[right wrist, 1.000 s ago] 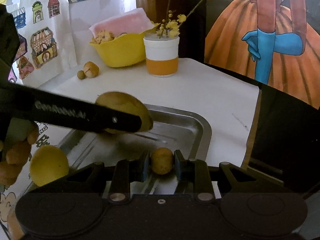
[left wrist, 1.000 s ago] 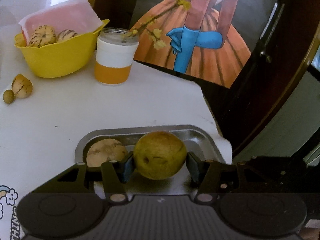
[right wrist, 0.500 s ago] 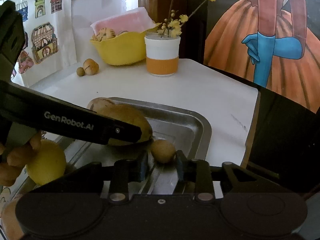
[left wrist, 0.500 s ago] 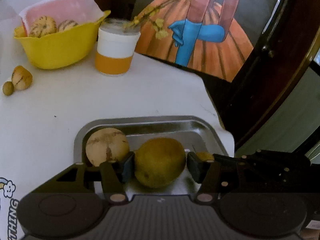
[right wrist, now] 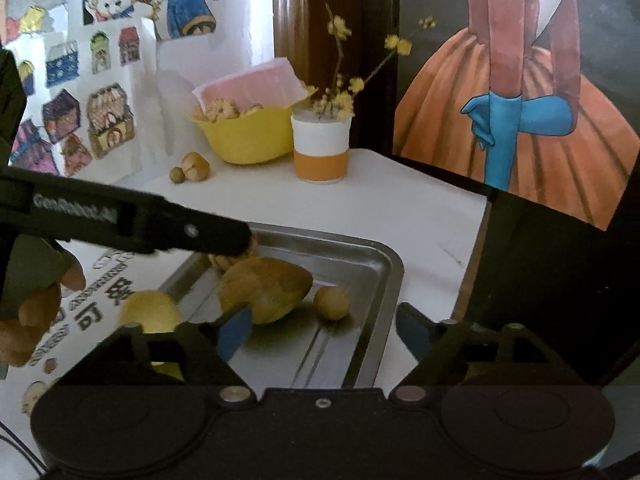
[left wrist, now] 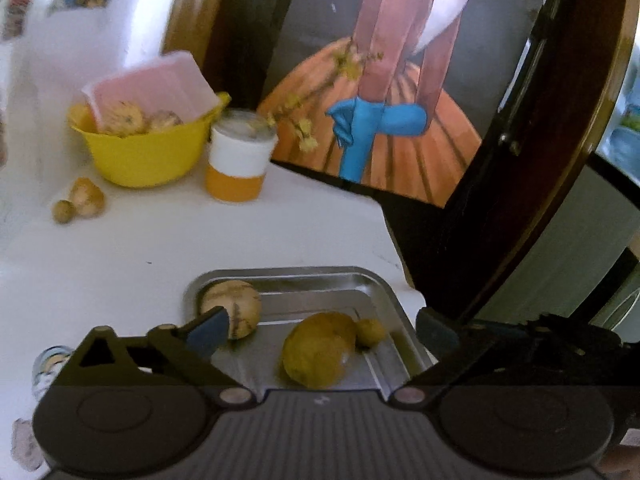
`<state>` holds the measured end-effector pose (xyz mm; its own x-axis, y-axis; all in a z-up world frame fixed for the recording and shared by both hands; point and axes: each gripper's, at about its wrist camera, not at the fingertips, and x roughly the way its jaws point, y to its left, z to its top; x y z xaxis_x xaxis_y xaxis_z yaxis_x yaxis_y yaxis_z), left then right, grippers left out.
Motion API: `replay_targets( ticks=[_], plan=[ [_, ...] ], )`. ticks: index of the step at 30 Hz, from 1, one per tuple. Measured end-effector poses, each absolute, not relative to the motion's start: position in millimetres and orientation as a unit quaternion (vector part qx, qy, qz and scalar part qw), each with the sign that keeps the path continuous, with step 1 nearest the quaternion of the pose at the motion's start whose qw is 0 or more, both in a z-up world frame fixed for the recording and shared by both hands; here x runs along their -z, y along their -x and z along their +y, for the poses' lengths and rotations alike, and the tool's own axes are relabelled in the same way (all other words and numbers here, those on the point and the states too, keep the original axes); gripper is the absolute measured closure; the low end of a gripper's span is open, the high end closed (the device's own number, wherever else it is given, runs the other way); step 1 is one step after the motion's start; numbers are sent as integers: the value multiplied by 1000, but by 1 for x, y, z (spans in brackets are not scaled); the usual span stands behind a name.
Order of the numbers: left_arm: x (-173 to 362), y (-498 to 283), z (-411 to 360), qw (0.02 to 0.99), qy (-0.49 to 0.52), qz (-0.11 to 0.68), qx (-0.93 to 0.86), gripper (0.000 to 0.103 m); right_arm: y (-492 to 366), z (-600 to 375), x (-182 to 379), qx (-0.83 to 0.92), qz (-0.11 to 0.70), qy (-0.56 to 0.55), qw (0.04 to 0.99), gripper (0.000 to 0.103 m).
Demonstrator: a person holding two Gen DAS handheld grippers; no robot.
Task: Organize fruits
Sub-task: 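Lower both held fruits onto the metal tray and open both tools, then move both open tools back toward the fruits beside the yellow bowl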
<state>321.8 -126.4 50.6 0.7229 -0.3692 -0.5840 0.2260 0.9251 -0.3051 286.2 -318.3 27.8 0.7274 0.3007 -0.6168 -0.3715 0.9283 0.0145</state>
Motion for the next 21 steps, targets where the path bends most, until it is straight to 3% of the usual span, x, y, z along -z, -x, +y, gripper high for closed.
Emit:
replay_targets(
  ticks=[4, 11, 21],
  plan=[
    [-65, -288, -109, 927, 113, 323, 156, 1, -254, -321, -41, -179, 324, 46, 928, 5],
    [-78, -227, -88, 931, 85, 320, 153, 1, -197, -314, -56, -182, 358, 29, 915, 1],
    [-57, -151, -70, 908, 7, 388, 160, 1, -138, -273, -48, -209, 446, 43, 869, 1]
  ],
)
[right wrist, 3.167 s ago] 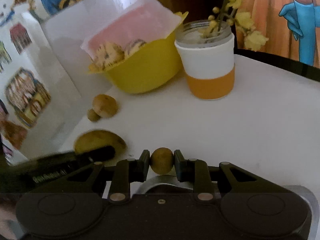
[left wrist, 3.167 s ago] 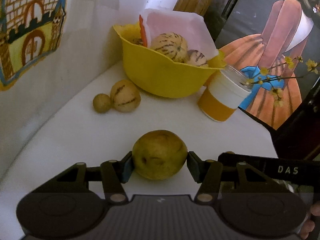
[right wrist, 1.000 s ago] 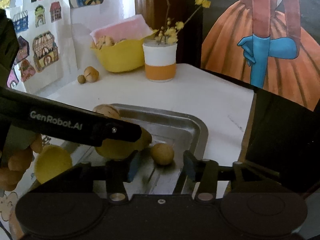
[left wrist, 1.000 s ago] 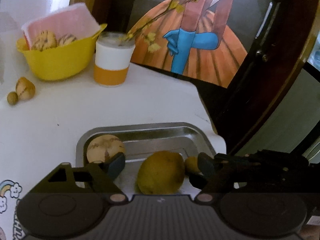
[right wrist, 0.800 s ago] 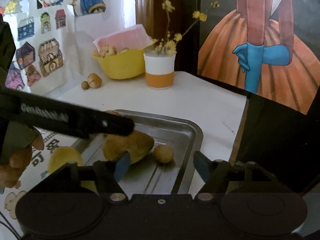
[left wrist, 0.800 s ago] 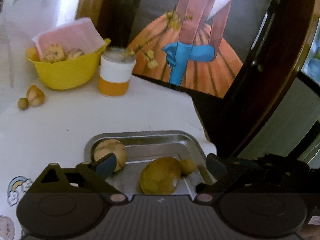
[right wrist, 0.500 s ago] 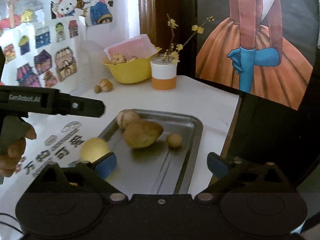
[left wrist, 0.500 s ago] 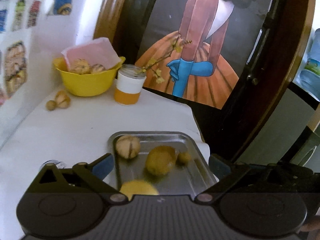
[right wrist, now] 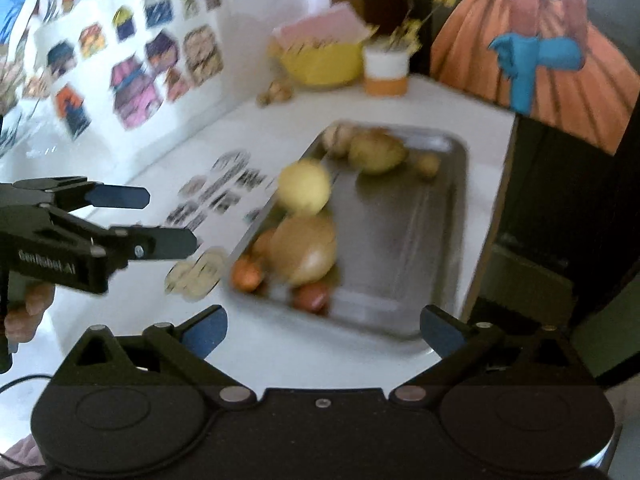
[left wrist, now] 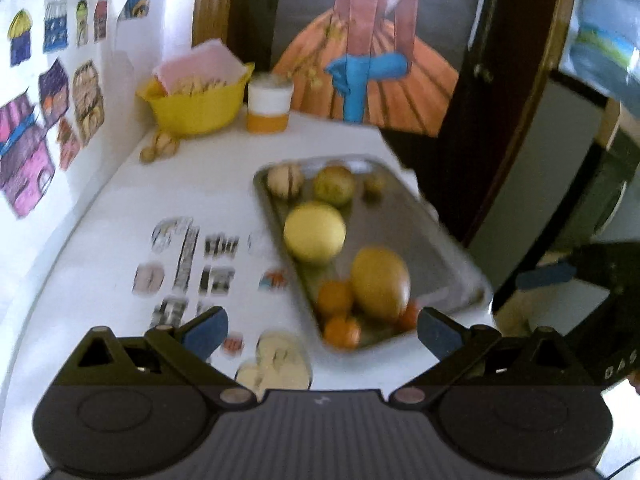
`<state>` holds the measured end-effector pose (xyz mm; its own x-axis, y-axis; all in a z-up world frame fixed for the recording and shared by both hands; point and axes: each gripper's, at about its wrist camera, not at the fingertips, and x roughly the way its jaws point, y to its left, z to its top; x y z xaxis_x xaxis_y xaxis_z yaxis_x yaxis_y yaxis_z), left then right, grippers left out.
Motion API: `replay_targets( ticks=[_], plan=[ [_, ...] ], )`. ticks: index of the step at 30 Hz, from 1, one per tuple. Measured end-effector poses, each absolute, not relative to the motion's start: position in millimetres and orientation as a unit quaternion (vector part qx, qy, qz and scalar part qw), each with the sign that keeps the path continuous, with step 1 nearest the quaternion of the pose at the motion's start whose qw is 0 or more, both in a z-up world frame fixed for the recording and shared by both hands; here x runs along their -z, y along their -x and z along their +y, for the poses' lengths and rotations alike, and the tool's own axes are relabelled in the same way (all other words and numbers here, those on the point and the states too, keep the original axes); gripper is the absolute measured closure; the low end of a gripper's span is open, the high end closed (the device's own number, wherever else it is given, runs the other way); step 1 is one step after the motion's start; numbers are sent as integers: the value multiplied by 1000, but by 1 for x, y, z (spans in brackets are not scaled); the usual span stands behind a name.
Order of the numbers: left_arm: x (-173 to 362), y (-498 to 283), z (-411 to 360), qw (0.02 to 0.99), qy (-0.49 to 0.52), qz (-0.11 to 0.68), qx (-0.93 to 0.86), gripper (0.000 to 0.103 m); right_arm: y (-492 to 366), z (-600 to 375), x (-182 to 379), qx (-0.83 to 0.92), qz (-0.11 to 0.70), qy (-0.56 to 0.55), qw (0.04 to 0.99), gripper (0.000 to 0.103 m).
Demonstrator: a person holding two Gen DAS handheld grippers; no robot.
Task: Organize fruits
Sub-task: 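Move both open tools back toward the fruits beside the yellow bowl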
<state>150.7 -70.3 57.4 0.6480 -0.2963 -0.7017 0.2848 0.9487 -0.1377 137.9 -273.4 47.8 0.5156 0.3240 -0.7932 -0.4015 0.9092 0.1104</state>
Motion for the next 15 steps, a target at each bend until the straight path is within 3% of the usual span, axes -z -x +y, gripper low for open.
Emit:
replay_targets(
  ticks=[7, 15],
  plan=[
    [-54, -128, -21, 899, 40, 419, 121, 1, -118, -234, -48, -224, 474, 70, 849, 1],
    [-64, -128, 43, 917, 70, 392, 36, 1, -120, -186, -66, -269, 462, 125, 836, 1]
  ],
)
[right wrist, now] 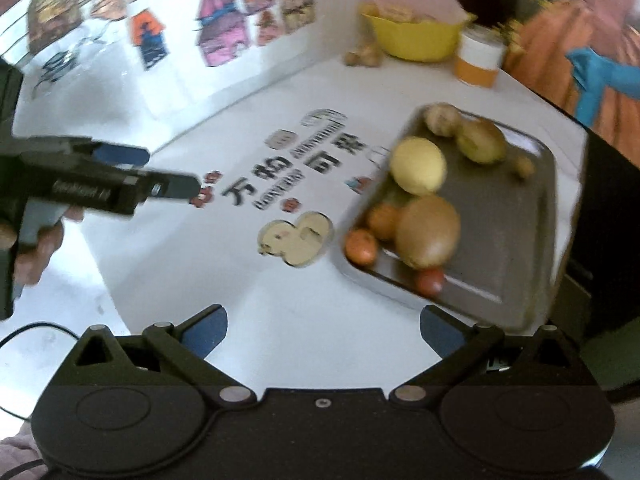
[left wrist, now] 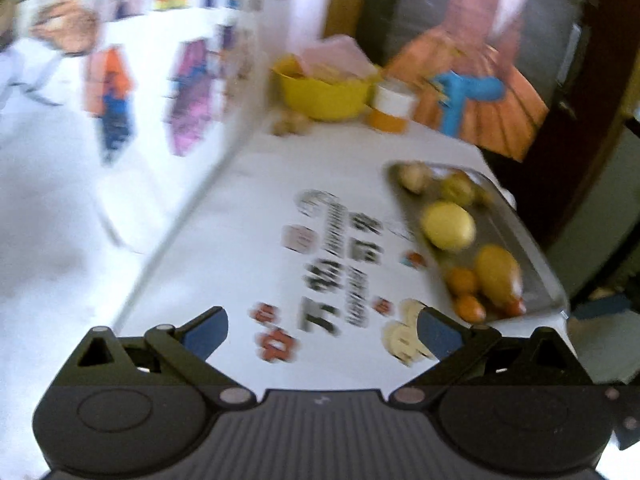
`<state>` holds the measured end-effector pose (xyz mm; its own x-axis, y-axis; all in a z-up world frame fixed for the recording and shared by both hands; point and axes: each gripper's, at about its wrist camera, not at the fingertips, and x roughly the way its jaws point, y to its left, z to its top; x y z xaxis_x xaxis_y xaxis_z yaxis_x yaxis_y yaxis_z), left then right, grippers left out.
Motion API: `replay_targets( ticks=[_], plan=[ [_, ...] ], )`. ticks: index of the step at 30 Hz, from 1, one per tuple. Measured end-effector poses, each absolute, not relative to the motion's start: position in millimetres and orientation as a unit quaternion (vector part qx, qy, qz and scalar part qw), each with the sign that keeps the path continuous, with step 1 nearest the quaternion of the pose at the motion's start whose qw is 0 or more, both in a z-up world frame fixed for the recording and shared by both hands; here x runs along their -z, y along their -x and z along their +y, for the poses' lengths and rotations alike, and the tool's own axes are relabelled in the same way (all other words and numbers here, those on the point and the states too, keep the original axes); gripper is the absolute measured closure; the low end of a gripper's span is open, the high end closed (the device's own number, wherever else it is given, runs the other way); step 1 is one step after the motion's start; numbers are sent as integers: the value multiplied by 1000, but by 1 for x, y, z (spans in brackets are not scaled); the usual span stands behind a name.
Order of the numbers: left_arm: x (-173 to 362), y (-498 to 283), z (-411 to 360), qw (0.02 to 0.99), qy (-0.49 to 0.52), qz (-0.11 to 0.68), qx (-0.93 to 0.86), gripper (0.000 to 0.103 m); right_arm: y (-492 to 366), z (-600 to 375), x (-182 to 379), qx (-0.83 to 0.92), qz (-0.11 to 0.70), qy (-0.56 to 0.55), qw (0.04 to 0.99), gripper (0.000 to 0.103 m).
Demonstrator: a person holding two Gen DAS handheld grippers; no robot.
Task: Organize fruits
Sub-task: 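Move both open tools back toward the fruits beside the yellow bowl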
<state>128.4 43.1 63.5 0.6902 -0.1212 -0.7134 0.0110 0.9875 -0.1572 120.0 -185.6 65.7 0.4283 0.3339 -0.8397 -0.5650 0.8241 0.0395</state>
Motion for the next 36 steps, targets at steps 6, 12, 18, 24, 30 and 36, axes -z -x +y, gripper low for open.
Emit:
replay_targets(
  ticks=[6, 12, 18, 24, 30, 36],
  plan=[
    [-71, -148, 69, 916, 113, 384, -1, 1, -156, -166, -98, -282, 439, 136, 842, 1],
    [-90, -183, 63, 929, 111, 352, -7, 1, -222, -153, -161, -261, 390, 123, 874, 1],
    [-91, -247, 45, 950, 58, 304, -54, 1, -306, -145, -180, -254, 372, 37, 892, 1],
    [-56, -324, 39, 958, 25, 272, -87, 1, -392, -124, -122, -255, 386, 0, 886, 1],
    [-26, -378, 26, 957, -44, 281, -48, 1, -463, -118, -58, -261, 404, -87, 872, 6],
    [-3, -418, 12, 952, -102, 288, -31, 2, -506, -109, -19, -273, 403, -158, 859, 11]
  ],
)
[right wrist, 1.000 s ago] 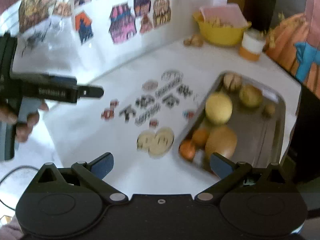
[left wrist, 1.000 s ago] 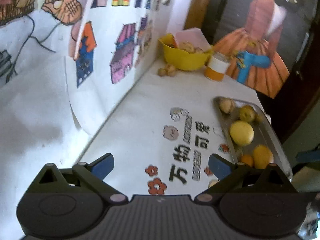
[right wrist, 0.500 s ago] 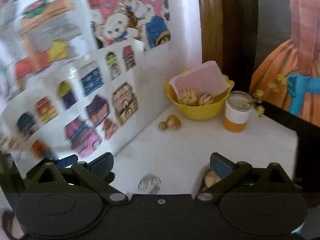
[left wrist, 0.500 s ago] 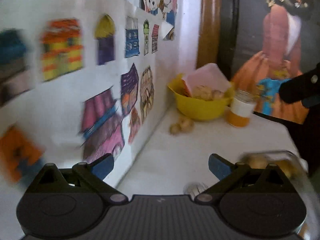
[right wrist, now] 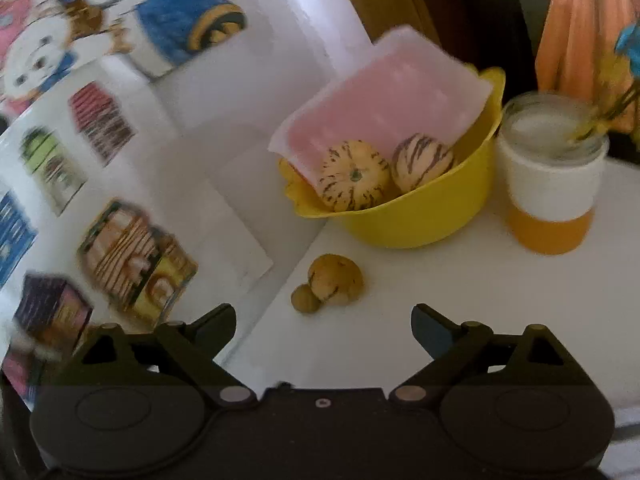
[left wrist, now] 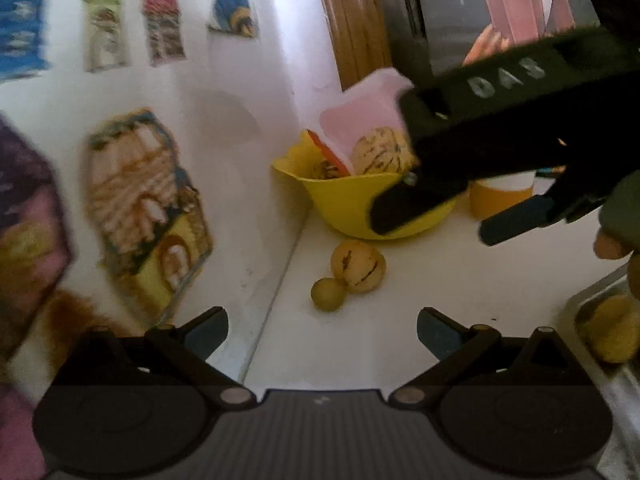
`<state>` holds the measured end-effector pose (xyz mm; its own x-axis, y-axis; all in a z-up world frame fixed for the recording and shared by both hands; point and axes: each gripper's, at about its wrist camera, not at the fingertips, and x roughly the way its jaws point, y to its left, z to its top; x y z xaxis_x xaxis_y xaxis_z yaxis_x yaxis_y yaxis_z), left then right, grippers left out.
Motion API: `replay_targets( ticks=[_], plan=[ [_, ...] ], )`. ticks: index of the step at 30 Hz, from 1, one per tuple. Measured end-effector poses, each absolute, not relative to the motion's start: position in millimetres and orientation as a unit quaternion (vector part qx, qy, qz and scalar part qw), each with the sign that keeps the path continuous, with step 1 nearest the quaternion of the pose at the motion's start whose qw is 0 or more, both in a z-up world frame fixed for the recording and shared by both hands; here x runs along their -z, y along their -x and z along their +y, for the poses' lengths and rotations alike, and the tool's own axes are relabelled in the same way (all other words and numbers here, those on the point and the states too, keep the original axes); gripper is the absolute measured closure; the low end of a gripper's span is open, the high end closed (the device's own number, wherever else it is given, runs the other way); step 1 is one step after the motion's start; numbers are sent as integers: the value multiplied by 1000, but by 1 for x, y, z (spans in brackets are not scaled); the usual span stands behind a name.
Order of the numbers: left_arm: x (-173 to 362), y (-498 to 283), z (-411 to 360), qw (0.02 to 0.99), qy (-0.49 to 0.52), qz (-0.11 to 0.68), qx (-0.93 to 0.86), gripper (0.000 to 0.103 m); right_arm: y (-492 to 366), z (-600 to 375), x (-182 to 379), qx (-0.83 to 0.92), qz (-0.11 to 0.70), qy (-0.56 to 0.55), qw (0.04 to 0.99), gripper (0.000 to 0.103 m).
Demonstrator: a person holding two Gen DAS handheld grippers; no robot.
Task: Organize fruits
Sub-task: 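Move both open tools back toward the fruits beside the yellow bowl, then grasp the speckled brown fruit with the right tool while the left tool grasps the small round fruit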
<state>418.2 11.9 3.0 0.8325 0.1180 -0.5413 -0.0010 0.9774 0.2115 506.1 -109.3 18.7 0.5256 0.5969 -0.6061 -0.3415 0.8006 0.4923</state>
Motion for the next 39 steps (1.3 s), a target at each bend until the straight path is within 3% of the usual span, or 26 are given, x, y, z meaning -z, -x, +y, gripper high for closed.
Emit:
replay_targets(
  ticks=[18, 23, 31, 33, 38, 39],
  plan=[
    [30, -460, 17, 947, -115, 299, -35, 29, -548, -72, 23, -271, 426, -170, 846, 34],
    [32, -468, 18, 944, -123, 303, -46, 40, -552, -63, 32, -268, 429, -172, 845, 40],
    [32, -476, 23, 945, -114, 304, -42, 42, -561, -55, 47, -260, 429, -181, 846, 49],
    [32, -477, 24, 945, -109, 305, -41, 46, -562, -55, 48, -258, 429, -182, 846, 54],
    [31, -483, 31, 944, -81, 318, -44, 74, -560, -56, 52, -257, 429, -189, 845, 56],
    [31, -484, 33, 944, -74, 319, -45, 74, -557, -57, 52, -257, 429, -189, 845, 57]
  ],
)
